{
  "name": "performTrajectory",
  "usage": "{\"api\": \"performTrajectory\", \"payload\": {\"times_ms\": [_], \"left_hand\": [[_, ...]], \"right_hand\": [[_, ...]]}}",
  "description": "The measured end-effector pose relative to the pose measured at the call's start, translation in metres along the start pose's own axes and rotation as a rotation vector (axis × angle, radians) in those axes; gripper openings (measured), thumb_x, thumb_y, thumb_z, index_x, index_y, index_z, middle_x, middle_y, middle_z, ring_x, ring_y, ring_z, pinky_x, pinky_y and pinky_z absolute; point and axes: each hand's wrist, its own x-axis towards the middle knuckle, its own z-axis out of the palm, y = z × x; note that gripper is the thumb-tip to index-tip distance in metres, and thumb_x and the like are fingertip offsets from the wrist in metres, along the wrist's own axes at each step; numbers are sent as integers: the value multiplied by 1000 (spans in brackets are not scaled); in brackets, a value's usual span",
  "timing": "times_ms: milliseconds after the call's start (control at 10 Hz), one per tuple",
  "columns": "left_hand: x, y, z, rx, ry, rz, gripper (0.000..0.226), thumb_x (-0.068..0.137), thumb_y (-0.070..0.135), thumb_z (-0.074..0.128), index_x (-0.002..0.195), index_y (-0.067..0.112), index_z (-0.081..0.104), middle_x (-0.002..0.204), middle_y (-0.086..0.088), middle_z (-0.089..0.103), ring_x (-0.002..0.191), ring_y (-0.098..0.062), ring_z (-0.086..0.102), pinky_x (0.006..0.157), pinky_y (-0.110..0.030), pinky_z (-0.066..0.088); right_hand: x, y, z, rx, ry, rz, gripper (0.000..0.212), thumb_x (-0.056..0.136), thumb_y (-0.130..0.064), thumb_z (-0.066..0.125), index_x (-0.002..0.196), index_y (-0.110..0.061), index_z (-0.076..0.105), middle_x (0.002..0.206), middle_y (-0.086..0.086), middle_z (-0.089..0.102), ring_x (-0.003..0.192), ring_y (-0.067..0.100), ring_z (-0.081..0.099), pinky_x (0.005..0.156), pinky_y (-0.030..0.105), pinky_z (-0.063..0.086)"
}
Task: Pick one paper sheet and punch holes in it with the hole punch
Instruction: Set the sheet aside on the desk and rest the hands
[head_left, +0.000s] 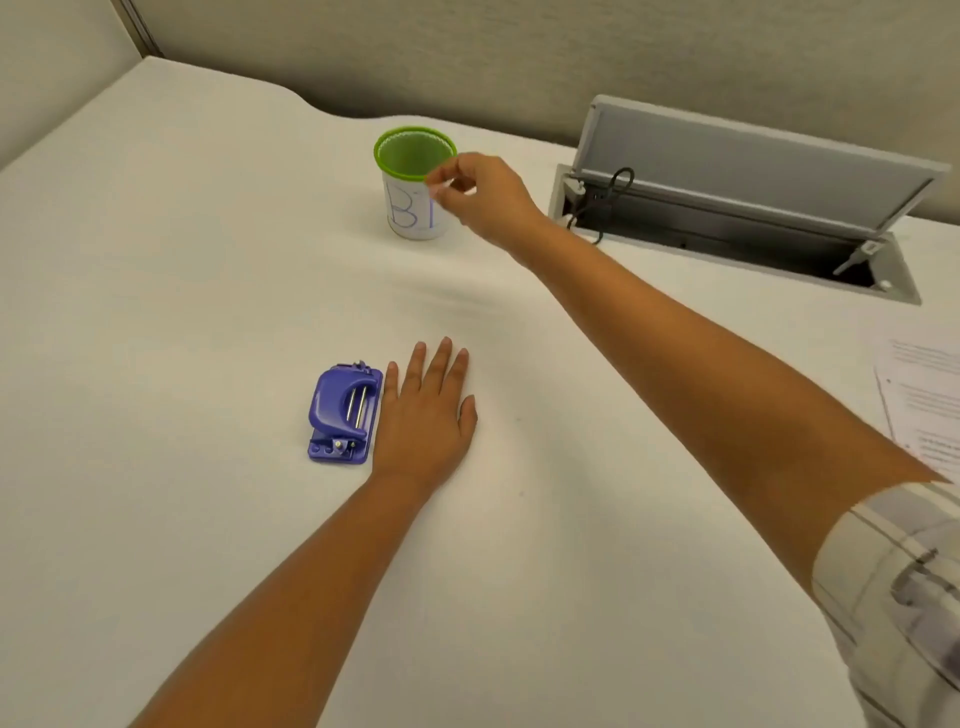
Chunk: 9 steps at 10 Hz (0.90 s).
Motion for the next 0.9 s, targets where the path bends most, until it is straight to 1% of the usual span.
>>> {"api": "performTrajectory", "payload": {"times_ms": [100,200,300,400,500,600,700,800,900], "left_hand": [[0,-1,0,-2,-11,7,55,96,37,21,148,22,10,159,0,8,146,-23,2,117,-44,1],[0,0,1,-1,-13,4,55,96,36,23,148,21,11,159,-1,8,146,-24,2,116,-45,1],[-1,0,0,11,-13,4,55,97,36,23,148,21,10,159,-1,6,146,-24,1,117,-45,0],[-2,1,-2,8,-6,4,54,97,34,23,148,20,11,159,-1,7,146,-23,2,117,-45,1],[-3,2,-3,4,-12,5,54,97,33,23,148,20,12,159,-1,7,146,-23,2,117,-45,2],[-3,2,-5,7,-18,5,53,98,33,22,148,19,12,159,-1,8,146,-24,2,117,-46,2],[-3,2,-5,5,-16,5,53,98,32,23,148,19,13,159,-1,9,146,-24,3,117,-46,3],[-4,3,-5,4,-19,6,53,98,32,22,148,19,13,159,-1,8,146,-24,2,118,-46,3],[-4,3,-5,0,-17,7,53,98,32,22,148,19,12,159,-2,8,146,-24,2,118,-46,3]], "right_hand": [[-62,18,-1,-59,-184,6,18,89,-19,59,102,-17,70,88,-8,60,70,-6,56,59,3,39],[-123,39,-5,-67,-287,74,15,88,-20,61,99,-22,71,85,-14,61,64,-24,51,59,-4,38],[-178,57,-8,-74,-266,176,11,87,-23,62,91,-28,70,82,-15,61,62,-18,51,57,-4,36],[-221,71,-6,-67,-253,298,6,85,-23,64,87,-26,68,76,-16,59,61,-6,52,55,0,38],[-249,77,2,-47,-276,355,7,83,-24,66,90,-23,68,78,-12,60,66,-3,54,58,4,41],[-260,77,13,-94,-246,310,13,82,-24,68,95,-21,68,83,-9,57,70,1,52,67,9,42],[-261,76,21,-169,-211,287,18,82,-26,67,98,-19,64,85,-8,54,74,7,51,72,22,44],[-261,74,26,-236,-188,263,16,85,-27,63,98,-18,63,84,-8,52,76,9,50,68,23,39],[-260,72,30,-297,-156,239,11,88,-24,59,94,-17,65,87,-4,57,76,11,52,67,21,35]]}}
